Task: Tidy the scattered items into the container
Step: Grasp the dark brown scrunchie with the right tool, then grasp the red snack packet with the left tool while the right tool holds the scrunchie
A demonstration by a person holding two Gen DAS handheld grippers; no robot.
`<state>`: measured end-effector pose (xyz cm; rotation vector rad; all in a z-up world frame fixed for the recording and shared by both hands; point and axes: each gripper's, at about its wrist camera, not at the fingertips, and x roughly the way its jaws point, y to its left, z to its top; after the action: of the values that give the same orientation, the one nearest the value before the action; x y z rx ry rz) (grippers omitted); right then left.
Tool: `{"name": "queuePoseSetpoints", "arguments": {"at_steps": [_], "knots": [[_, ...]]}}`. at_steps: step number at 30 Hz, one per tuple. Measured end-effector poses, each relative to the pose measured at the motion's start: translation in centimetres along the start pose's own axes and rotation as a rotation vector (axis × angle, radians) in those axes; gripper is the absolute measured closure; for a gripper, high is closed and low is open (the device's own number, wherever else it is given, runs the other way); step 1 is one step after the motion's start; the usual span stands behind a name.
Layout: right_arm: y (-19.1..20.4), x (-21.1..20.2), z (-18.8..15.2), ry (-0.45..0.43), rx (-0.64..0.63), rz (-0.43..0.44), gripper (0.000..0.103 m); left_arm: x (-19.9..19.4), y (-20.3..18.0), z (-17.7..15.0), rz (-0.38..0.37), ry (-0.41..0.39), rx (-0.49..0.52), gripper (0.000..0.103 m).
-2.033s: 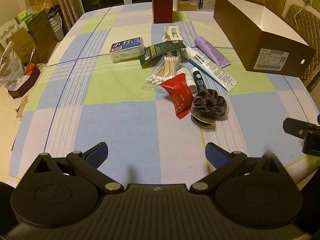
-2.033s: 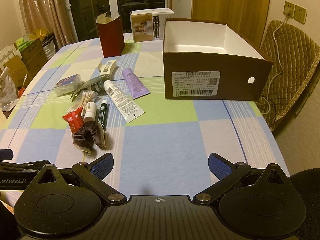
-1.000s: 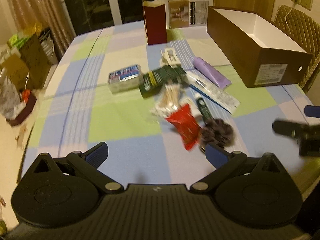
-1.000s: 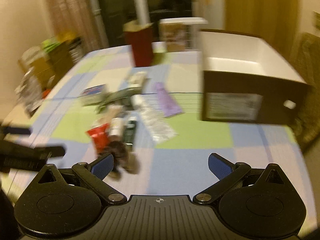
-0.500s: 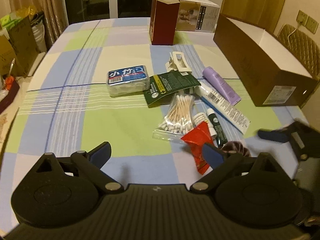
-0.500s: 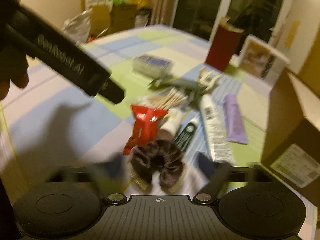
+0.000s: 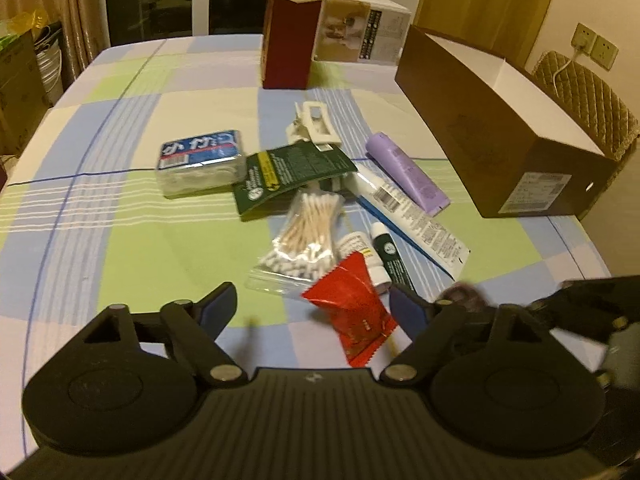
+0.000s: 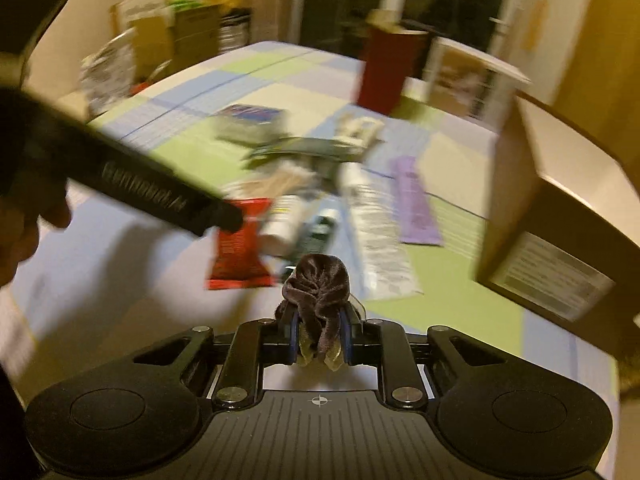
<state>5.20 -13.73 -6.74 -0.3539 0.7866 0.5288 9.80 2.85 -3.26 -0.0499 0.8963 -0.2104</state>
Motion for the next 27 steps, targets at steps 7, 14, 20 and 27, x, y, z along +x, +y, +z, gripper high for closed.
{"name": "queuePoseSetpoints", "arguments": {"at_steps": [7, 14, 20, 27], "knots": [[-3.6, -1.7, 0.1, -0.022, 0.149, -0.06, 0.081, 2.4, -1.5, -0.3, -0.01, 0.049, 0.012, 0.054], [-3.9, -2.0, -0.3, -0.025, 0.177, -0.055, 0.081, 2.6, -1.9, -0.2, -0.017, 0.038, 0.002, 0.072], [-4.2, -2.1, -0.2, -0.04, 0.191, -0.056, 0.081, 2.0, -2.2, -0.1, -0.023, 0.018, 0.018, 0.08], [-4.0, -2.4, -0.1, -0.052, 0.188, -0.054, 0.081, 0.7, -2.5, 0.2, -0.01, -0.017, 0.038, 0.093]]}}
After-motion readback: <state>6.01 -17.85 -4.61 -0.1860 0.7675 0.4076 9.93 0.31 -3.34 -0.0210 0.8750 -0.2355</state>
